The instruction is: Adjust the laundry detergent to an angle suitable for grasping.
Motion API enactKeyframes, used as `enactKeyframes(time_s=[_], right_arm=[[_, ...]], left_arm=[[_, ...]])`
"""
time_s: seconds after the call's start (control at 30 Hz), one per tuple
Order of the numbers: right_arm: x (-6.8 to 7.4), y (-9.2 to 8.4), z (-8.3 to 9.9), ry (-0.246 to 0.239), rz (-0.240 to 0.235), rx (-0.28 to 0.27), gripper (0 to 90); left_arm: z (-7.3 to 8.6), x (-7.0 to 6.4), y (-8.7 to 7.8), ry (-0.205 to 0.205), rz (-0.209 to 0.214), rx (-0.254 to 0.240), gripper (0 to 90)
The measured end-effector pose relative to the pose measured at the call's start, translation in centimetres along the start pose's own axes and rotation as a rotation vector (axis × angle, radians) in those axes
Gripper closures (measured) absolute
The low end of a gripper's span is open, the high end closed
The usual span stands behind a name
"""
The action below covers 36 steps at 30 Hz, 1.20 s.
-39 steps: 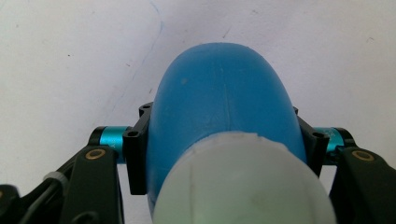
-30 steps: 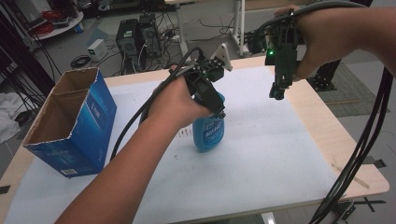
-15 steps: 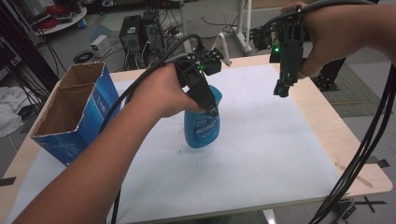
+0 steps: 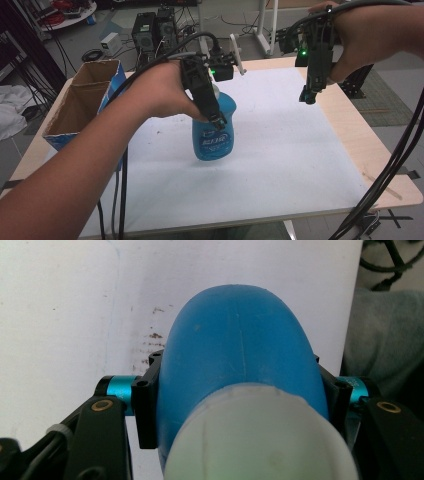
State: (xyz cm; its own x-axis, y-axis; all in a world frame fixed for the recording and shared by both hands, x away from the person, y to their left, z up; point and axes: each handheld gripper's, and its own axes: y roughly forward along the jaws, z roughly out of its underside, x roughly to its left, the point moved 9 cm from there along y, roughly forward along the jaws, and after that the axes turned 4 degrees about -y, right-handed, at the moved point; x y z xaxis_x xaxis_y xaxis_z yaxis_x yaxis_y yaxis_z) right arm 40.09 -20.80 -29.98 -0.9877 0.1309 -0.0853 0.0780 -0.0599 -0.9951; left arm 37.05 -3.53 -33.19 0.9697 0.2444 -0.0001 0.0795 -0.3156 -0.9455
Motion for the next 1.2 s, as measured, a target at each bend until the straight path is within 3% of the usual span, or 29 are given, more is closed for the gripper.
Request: enactKeyframes(time_s=[0.2, 0.3, 0.5, 0.63, 0.8, 0.97, 1.07, 1.2], right_arm=[[0.0, 0.1, 0.0, -0.002, 0.0, 0.002, 0.9], [0.2, 0.2, -0.2, 0.007, -0.001, -0.002, 0.9], [0.4, 0.7, -0.1, 0.009, -0.01, 0.007, 0.9], [0.4, 0.7, 0.1, 0.003, -0.009, 0.001, 0.9], [0.5, 0.7, 0.4, 0.015, -0.008, -0.002, 0.9], [0.6, 0.8, 0.4, 0.018, -0.008, -0.005, 0.9], [0.5, 0.7, 0.4, 0.015, -0.004, -0.006, 0.9], [0.5, 0.7, 0.4, 0.012, -0.002, -0.008, 0.9]], left_arm=[[1.0, -0.4, 0.1, 0.088, 0.03, 0.016, 38.1], [1.2, -0.8, 0.1, 0.154, 0.056, 0.009, 38.1], [1.5, -1.5, 0.3, 0.27, 0.141, -0.007, 38.1], [1.8, -1.8, 0.3, 0.312, 0.189, -0.019, 38.1], [2.4, -1.7, 0.5, 0.396, 0.191, -0.028, 38.1], [3.1, -1.4, 0.8, 0.431, 0.199, -0.046, 38.1], [3.8, -1.6, 0.9, 0.483, 0.214, -0.067, 38.2], [4.6, -1.7, 1.2, 0.491, 0.234, -0.078, 38.2]])
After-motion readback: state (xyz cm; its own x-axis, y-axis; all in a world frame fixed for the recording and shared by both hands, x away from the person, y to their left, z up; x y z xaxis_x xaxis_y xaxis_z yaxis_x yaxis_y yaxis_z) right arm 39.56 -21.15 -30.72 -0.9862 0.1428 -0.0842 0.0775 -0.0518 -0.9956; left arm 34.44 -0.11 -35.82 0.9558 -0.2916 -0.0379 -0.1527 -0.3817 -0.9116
